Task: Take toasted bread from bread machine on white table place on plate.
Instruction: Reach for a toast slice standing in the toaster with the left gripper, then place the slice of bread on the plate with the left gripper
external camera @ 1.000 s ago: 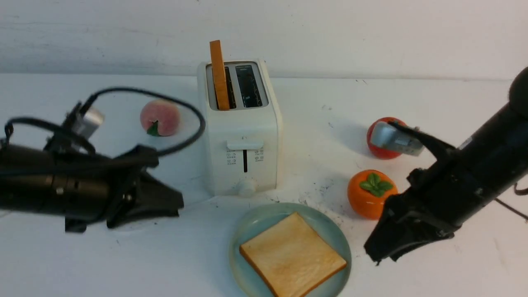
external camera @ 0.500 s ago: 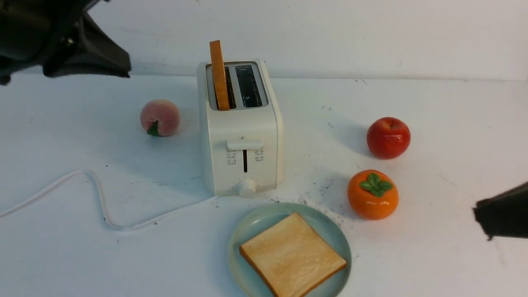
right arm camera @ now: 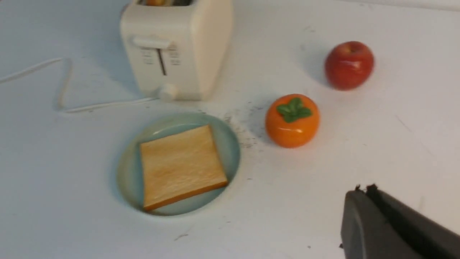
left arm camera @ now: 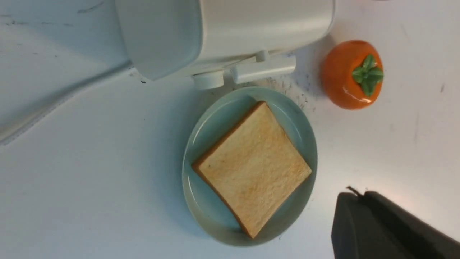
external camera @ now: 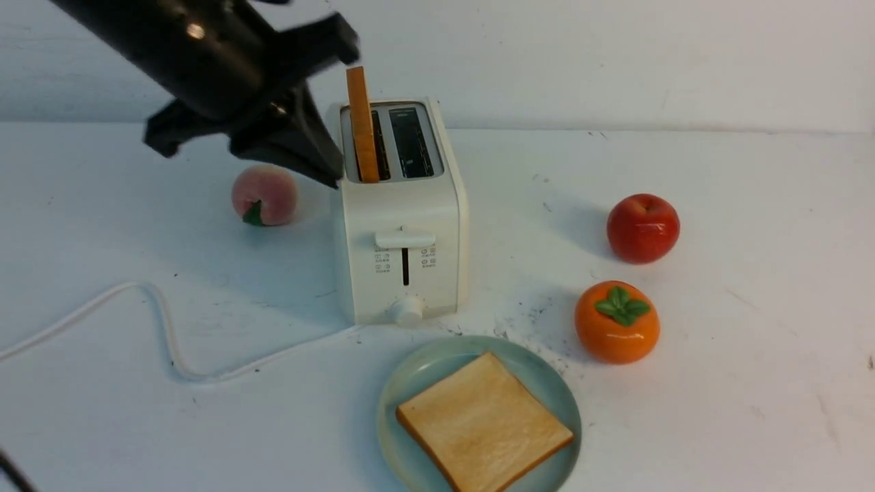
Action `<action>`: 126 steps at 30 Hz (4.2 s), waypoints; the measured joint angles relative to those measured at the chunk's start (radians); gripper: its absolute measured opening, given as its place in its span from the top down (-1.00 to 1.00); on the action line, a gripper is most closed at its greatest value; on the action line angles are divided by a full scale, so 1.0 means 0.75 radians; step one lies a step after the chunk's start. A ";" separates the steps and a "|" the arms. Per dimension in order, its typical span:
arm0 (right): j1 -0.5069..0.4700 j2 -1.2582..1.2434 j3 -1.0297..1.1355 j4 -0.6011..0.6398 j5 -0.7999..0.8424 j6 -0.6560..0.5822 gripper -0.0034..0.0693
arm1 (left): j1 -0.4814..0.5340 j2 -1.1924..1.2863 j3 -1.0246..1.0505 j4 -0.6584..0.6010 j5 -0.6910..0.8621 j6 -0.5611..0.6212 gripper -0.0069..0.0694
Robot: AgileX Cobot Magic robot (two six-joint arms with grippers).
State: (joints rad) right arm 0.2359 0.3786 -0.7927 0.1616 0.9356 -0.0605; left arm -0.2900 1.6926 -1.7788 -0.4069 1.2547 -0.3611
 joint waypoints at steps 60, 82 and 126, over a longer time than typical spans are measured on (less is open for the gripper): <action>0.000 -0.037 0.112 -0.081 -0.044 0.106 0.80 | -0.073 0.337 -0.502 0.543 -0.472 -0.093 0.53; 0.000 -0.037 0.112 -0.072 -0.014 0.106 0.73 | -0.073 -0.173 0.159 -0.268 0.000 0.460 0.53; 0.000 -0.037 0.112 -0.034 -0.002 0.106 0.61 | -0.218 0.292 0.464 -0.500 -0.163 1.057 0.53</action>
State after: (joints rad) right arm 0.2359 0.3510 -0.7083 0.1359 0.9342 0.0187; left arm -0.4533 1.9116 -1.4311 -0.7819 1.1327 0.4320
